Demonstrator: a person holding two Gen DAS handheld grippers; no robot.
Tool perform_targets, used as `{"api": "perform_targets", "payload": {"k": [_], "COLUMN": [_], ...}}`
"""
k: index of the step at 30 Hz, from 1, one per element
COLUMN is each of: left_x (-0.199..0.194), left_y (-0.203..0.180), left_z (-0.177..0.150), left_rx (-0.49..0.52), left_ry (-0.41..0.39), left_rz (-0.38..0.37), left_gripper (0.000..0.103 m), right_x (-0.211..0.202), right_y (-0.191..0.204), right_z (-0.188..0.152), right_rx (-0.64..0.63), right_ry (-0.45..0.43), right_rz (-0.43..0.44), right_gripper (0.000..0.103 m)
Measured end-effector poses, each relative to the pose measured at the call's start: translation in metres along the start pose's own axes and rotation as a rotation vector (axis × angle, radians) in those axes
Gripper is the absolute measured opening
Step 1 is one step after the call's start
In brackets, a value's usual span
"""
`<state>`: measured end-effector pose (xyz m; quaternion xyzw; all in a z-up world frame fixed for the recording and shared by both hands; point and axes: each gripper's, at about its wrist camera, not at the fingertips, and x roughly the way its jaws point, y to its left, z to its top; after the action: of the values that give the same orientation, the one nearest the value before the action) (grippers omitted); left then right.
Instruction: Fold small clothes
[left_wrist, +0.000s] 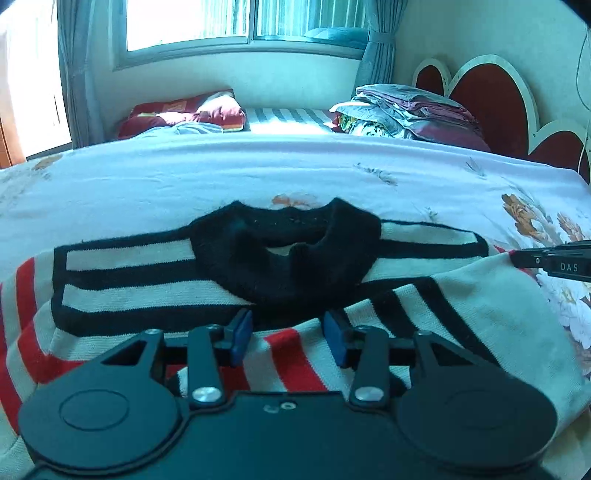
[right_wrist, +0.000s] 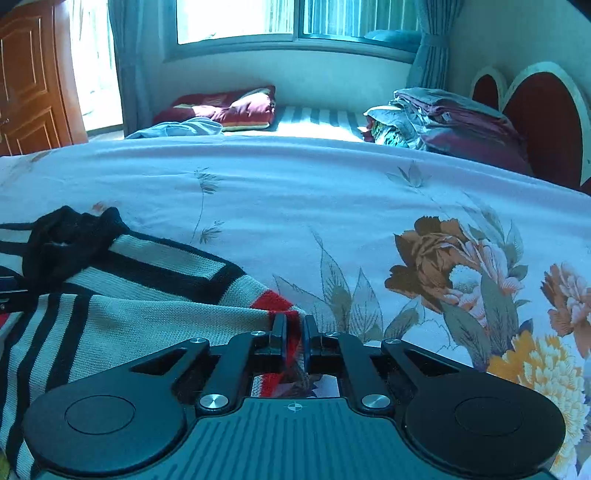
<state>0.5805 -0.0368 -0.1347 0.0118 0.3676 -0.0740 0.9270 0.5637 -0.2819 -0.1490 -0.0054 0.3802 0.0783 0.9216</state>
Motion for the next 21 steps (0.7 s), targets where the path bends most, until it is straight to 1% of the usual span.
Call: {"api": "perform_targets", "payload": {"k": [1, 2, 4, 6, 7, 9, 10, 11, 12, 13, 14, 15, 17, 19, 20, 21], "left_x": [-0.008, -0.013, -0.017, -0.015, -0.008, -0.005, -0.008, -0.014, -0.022, -0.029, -0.029, -0.022, -0.027, -0.041, -0.049, -0.056], "left_y": [-0.007, -0.017, -0.035, -0.049, -0.054, -0.054, -0.053, -0.051, -0.051, -0.052, -0.057, -0.062, -0.064, -0.068, -0.069, -0.071], "left_z": [0.000, 0.000, -0.004, -0.012, -0.018, -0.026, -0.023, -0.020, -0.020, -0.022, -0.025, -0.031, -0.035, -0.035, -0.037, -0.041], "left_rx": [0.006, 0.021, 0.066, 0.109, 0.130, 0.141, 0.133, 0.122, 0.114, 0.117, 0.148, 0.178, 0.190, 0.218, 0.221, 0.214], "left_ry": [-0.027, -0.041, -0.037, -0.007, 0.040, 0.037, 0.046, 0.044, 0.023, 0.003, 0.019, 0.067, 0.056, 0.023, 0.005, -0.002], "left_rz": [-0.011, -0.030, -0.068, -0.082, -0.082, -0.078, -0.080, -0.084, -0.098, -0.118, -0.114, -0.097, -0.087, -0.071, -0.075, -0.107], "left_gripper": [0.049, 0.051, 0.052, 0.052, 0.052, 0.053, 0.049, 0.043, 0.041, 0.043, 0.044, 0.045, 0.043, 0.042, 0.043, 0.045], "right_x": [-0.008, -0.016, -0.017, -0.016, -0.018, -0.028, -0.040, -0.050, -0.057, -0.061, -0.064, -0.066, -0.074, -0.094, -0.103, -0.109], "right_y": [0.001, 0.004, 0.015, 0.020, 0.022, 0.025, 0.028, 0.031, 0.035, 0.042, 0.046, 0.047, 0.048, 0.053, 0.057, 0.061], "right_z": [0.000, -0.002, -0.007, -0.016, -0.021, -0.027, -0.032, -0.038, -0.045, -0.056, -0.065, -0.069, -0.065, -0.064, -0.066, -0.071], "right_rx": [0.019, 0.017, -0.009, -0.002, -0.003, -0.008, -0.004, 0.005, -0.002, -0.030, -0.046, -0.040, -0.003, -0.005, -0.008, -0.007], "right_ry": [-0.015, -0.020, 0.007, 0.027, 0.023, 0.029, 0.028, 0.029, 0.038, 0.057, 0.043, 0.033, 0.028, -0.021, -0.034, -0.035], "right_rz": [0.014, 0.029, 0.037, 0.031, 0.021, 0.009, 0.020, 0.042, 0.051, 0.036, 0.011, 0.000, -0.008, 0.006, 0.013, 0.027], "right_gripper": [0.007, 0.007, 0.007, 0.006, 0.006, 0.007, 0.006, 0.006, 0.006, 0.006, 0.006, 0.006, 0.006, 0.007, 0.007, 0.007]}}
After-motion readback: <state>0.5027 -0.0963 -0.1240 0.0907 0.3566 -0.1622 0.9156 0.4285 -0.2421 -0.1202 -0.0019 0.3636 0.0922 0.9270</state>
